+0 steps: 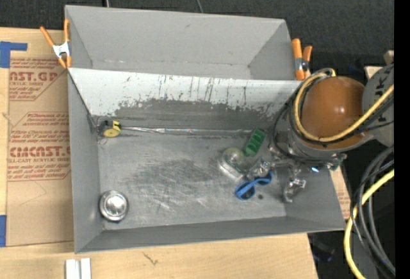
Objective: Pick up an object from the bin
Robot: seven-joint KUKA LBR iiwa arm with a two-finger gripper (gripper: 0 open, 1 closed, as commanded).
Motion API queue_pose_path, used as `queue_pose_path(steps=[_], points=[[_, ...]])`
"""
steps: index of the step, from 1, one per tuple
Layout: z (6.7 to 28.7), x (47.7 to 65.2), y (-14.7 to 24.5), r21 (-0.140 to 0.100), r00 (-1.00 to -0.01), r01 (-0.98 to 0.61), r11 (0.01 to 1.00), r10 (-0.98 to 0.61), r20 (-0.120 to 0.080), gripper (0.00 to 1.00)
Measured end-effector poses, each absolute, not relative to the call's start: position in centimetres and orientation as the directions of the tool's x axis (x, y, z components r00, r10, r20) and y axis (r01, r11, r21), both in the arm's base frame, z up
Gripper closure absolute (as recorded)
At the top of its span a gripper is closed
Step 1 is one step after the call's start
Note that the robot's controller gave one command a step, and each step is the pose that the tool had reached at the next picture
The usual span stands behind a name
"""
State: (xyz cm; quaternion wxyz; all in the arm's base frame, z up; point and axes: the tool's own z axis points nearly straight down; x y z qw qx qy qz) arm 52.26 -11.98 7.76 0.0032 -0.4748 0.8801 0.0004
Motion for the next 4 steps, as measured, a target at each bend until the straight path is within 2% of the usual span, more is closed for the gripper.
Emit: queue_pose_path(steps=[1, 2, 3, 4], points=[[7.6, 53.2, -9.4, -0.015, -0.509, -0.861, 0.509, -0.861, 0.001, 0.0], [7.5, 53.1, -8.9, -0.012, -0.507, -0.862, 0.507, -0.862, -0.007, 1.0], [14.3, 56.9, -5.3, -0.005, -0.136, -0.991, 0.136, -0.991, -0.004, 1.0], [24.1, 57.5, -5.6, -0.006, 0.027, -1.0, -0.027, -1.0, -0.002, 1.0]])
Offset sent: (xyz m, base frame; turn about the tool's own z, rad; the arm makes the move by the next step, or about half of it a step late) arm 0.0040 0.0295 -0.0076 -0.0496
